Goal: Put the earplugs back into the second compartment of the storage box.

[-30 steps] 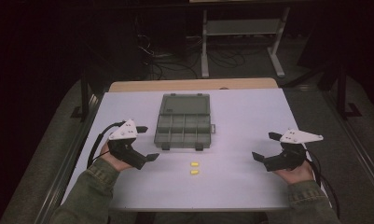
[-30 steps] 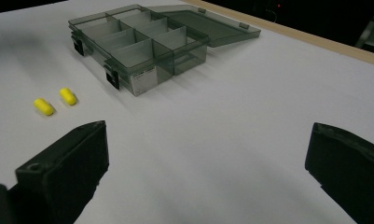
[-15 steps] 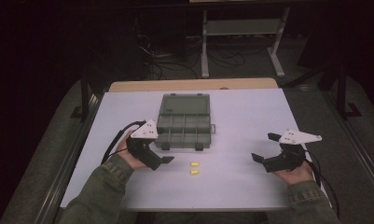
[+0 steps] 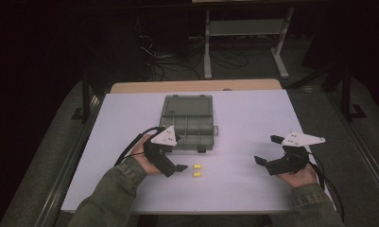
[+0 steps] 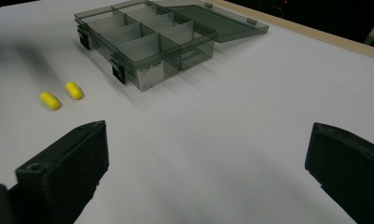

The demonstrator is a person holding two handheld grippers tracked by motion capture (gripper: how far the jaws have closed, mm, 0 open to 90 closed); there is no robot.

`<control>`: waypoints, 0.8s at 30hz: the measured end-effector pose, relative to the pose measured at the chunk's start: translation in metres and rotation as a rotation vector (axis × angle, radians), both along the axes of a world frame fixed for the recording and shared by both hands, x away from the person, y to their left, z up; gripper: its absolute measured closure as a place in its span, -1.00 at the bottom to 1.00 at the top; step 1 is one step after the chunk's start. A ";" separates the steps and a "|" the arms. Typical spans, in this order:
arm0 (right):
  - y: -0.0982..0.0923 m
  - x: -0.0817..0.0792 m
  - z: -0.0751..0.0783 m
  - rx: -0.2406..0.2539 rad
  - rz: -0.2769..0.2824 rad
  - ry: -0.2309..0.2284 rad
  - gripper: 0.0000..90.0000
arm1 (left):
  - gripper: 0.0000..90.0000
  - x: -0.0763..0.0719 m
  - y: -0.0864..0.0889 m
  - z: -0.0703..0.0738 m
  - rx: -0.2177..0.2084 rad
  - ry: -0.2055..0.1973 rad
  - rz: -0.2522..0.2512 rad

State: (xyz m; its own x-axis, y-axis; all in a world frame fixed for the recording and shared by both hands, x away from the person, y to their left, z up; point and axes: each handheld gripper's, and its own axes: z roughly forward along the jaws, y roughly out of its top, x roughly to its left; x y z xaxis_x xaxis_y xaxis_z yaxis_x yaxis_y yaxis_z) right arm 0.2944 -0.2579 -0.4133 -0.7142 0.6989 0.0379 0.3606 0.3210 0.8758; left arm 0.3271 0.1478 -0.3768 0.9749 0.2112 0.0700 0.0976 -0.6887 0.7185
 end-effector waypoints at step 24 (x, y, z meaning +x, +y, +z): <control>0.002 0.000 -0.001 -0.004 0.014 0.008 -1.00 | -0.68 0.000 -0.048 -0.030 0.128 0.076 -0.154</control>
